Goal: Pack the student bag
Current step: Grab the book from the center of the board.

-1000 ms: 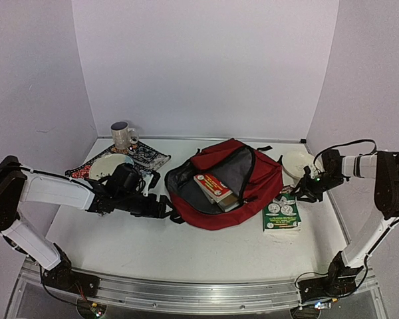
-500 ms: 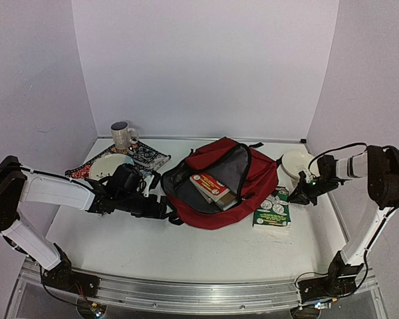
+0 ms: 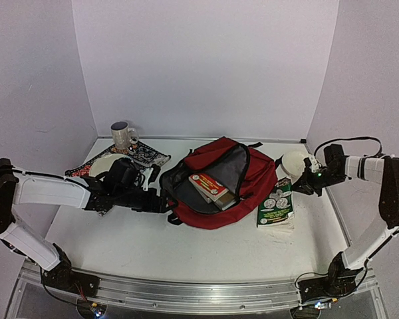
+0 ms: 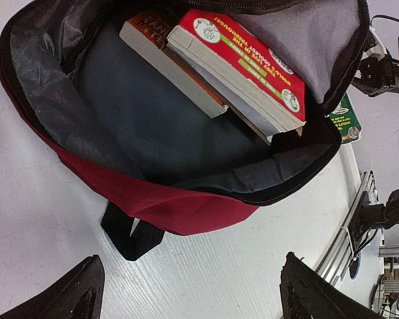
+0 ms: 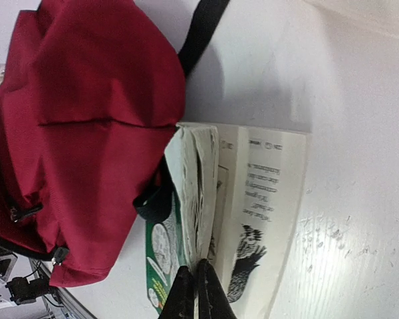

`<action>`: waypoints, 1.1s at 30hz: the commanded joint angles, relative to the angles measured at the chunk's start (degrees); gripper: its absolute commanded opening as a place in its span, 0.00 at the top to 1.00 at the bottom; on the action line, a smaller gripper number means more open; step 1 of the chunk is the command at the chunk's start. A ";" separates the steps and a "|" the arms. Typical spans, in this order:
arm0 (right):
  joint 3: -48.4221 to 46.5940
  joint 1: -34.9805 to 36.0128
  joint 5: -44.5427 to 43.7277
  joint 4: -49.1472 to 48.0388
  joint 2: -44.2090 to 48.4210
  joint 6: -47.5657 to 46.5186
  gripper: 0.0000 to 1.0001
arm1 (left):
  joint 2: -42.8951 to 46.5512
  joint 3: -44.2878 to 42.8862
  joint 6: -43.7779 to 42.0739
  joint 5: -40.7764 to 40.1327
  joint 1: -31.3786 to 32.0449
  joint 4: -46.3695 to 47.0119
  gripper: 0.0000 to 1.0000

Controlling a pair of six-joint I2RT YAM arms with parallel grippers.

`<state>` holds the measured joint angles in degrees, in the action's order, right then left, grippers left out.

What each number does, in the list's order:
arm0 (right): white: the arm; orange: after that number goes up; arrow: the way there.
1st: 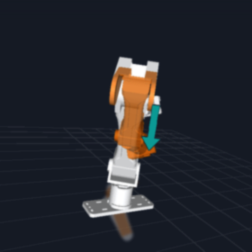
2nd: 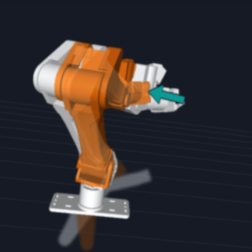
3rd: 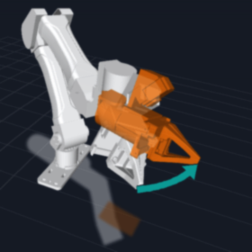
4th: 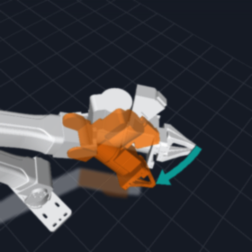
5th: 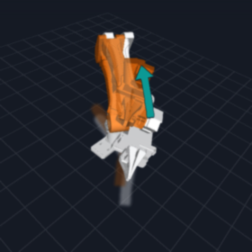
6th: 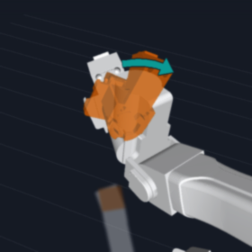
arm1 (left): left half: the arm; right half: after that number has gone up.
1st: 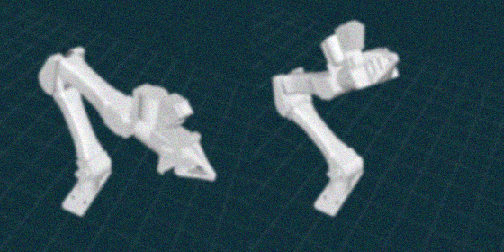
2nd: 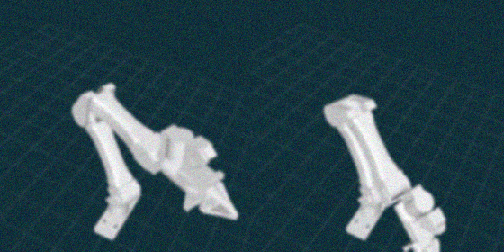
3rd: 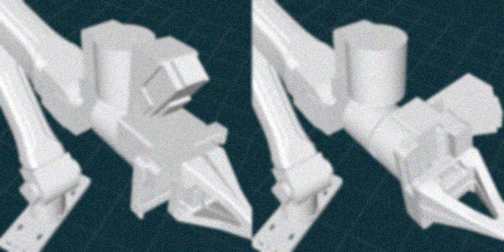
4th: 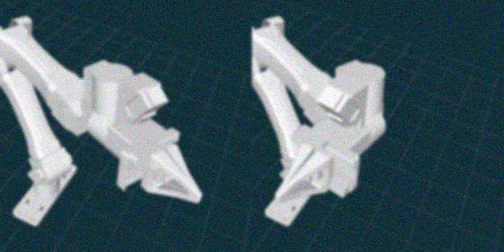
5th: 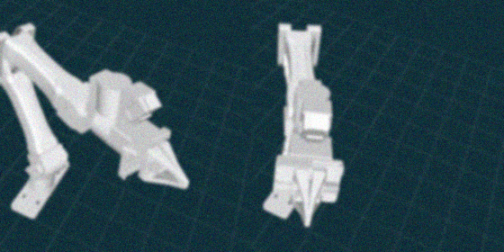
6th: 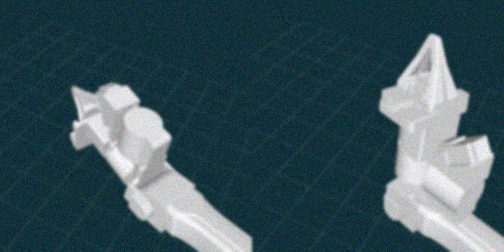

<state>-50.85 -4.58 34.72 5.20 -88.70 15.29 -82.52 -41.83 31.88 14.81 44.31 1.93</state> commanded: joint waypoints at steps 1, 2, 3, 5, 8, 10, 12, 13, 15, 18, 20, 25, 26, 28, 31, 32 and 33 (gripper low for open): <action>-0.01 0.91 0.43 3.99 6.60 0.83 1.00 | 2.31 -4.31 0.71 -0.63 0.16 0.79 0.07; -0.14 1.29 0.44 4.46 7.81 1.01 1.00 | 2.31 -4.80 0.68 -0.65 0.16 0.79 0.07; -0.37 1.71 0.35 4.94 8.89 1.25 1.00 | 2.36 -5.31 0.70 -0.69 0.16 0.79 0.07; -1.15 2.70 -0.22 6.08 10.82 1.67 1.00 | 2.31 -6.29 0.72 -0.67 0.15 0.82 0.07; -2.94 4.17 -1.55 7.68 13.88 2.38 1.00 | 2.25 -7.76 0.70 -0.25 0.16 0.90 0.07; -4.65 5.62 -2.55 8.79 16.00 2.92 1.00 | 2.07 -8.58 0.74 0.05 0.14 1.06 0.07; -6.28 6.65 -2.77 9.57 18.18 3.58 1.00 | 1.75 -9.35 1.18 0.56 0.24 1.44 0.07; -7.11 7.01 -2.70 9.77 19.00 3.93 1.00 | 1.66 -9.59 1.52 0.88 0.28 1.85 0.07; -8.52 8.18 -2.56 10.14 20.41 4.62 1.00 | 1.40 -9.85 2.52 1.65 0.49 3.05 0.07; -10.22 10.90 -2.11 10.27 21.61 5.63 1.00 | 0.81 -10.43 3.71 2.46 1.36 5.13 0.07; -11.26 13.20 -2.59 10.27 22.13 6.24 1.00 | 0.10 -11.10 4.32 2.80 2.16 6.38 0.07; -13.44 17.78 -3.33 7.25 23.17 9.37 1.00 | -1.94 -13.27 4.94 2.91 3.86 7.63 0.07; -13.69 18.84 -3.07 6.08 23.53 10.26 1.00 | -2.16 -13.42 5.49 3.02 3.98 8.08 0.07; -14.37 20.64 -2.64 3.83 24.04 12.01 1.00 | -2.59 -13.35 6.78 3.73 4.20 9.87 0.07; -14.88 23.23 -1.63 -0.44 24.38 14.85 1.00 | -3.08 -12.37 9.79 5.48 4.36 14.29 0.07; -14.86 24.10 -1.55 -2.00 24.37 15.72 1.00 | -3.30 -12.05 10.77 6.01 4.46 15.78 0.06; -14.74 25.04 -1.80 -3.85 24.27 16.74 1.00 | -3.58 -11.72 11.76 6.43 4.62 17.56 0.06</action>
<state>-61.92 17.57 30.07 12.32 -67.01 26.88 -85.07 -52.80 39.23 18.54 48.46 10.57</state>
